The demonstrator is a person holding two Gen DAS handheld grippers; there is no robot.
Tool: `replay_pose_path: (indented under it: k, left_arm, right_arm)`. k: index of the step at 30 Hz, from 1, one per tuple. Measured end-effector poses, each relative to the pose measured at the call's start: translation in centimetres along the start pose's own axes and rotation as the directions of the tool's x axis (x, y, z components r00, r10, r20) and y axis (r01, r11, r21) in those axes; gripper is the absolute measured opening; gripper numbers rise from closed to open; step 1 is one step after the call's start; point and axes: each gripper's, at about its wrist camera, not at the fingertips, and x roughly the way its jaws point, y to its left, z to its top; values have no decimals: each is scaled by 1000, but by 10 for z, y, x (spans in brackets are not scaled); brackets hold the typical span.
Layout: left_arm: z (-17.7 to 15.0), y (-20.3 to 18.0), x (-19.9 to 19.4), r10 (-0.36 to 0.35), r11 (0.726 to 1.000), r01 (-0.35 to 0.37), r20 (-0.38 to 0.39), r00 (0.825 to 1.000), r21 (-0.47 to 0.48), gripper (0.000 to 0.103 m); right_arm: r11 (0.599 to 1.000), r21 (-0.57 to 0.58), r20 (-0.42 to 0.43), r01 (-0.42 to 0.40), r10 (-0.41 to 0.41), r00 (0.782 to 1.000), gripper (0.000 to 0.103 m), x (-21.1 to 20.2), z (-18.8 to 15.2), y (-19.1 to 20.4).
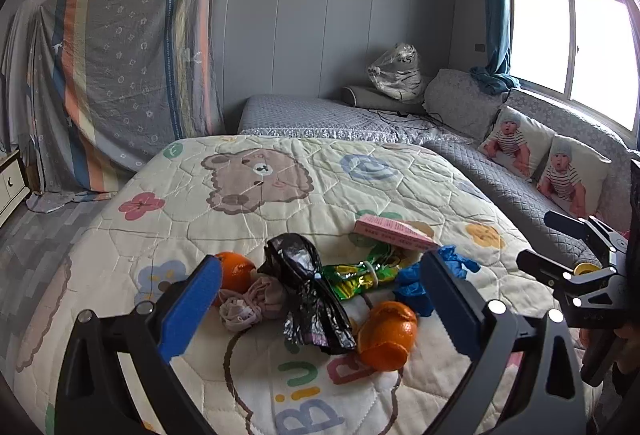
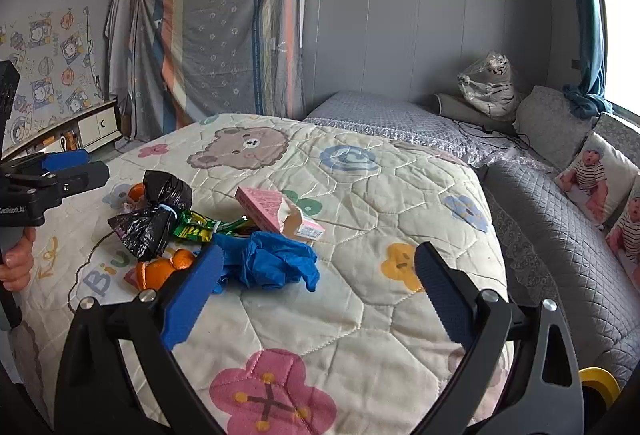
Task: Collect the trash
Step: 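Move both open tools back over the bed toward the blue glove and black bag, then grasp the blue glove with the right tool while the left tool grasps the black bag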
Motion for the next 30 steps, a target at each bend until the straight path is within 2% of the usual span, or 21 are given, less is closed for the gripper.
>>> replay_pose_path:
  k: [4, 11, 15, 22, 24, 30]
  left_arm:
    - [-7, 6, 10, 12, 1000, -12, -24, 1000, 4, 95]
    - [-15, 6, 26, -18, 1000, 18, -70, 997, 2, 95]
    - [-17, 10, 34, -33, 999, 31, -96, 995, -29, 95]
    - [-20, 13, 47, -42, 998, 37, -128, 991, -42, 86]
    - [-21, 14, 50, -41, 998, 35, -137, 990, -46, 85]
    - [-20, 14, 62, -39, 999, 33, -164, 986, -41, 76]
  right_arm:
    - [999, -16, -46, -34, 33, 998, 92, 17, -3, 5]
    - [997, -32, -100, -66, 63, 993, 92, 35, -4, 12]
    - [996, -27, -127, -81, 77, 989, 92, 44, -3, 11]
    - [993, -4, -162, -114, 112, 980, 90, 58, -4, 10]
    - [992, -1, -179, -125, 123, 976, 85, 63, -5, 10]
    - [987, 41, -227, -157, 162, 960, 82, 79, -5, 7]
